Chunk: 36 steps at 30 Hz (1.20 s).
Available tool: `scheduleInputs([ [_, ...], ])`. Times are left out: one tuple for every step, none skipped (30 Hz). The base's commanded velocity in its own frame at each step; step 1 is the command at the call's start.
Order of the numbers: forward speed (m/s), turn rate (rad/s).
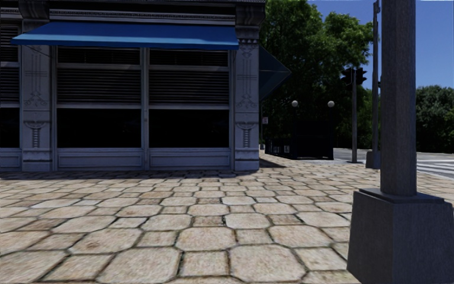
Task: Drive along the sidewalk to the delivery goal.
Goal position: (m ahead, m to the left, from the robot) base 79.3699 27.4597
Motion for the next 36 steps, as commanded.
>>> scheduleInputs([
  [1.64,0.00],
  [1.62,0.00],
  [1.60,0.00],
  [1.59,0.00],
  [1.59,0.00],
  [1.59,0.00],
  [1.59,0.00],
  [1.59,0.00],
  [1.59,0.00],
  [1.58,0.00],
  [1.55,0.00],
  [1.51,0.00],
  [1.51,0.00],
  [1.46,0.00],
  [1.44,0.00],
  [1.43,-0.16],
  [1.43,-0.16],
  [1.43,-0.33],
  [1.43,-0.41],
  [1.43,-0.44],
  [1.43,-0.44],
  [1.43,-0.44],
  [1.43,-0.45],
  [1.43,-0.45],
  [1.43,-0.45],
  [1.42,-0.46],
  [1.41,-0.49],
  [1.41,-0.52],
  [1.41,-0.52],
  [1.40,-0.53],
  [1.39,-0.54],
  [1.39,-0.54],
  [1.39,-0.54],
  [1.39,-0.54],
  [1.39,-0.54],
  [1.39,-0.54],
])
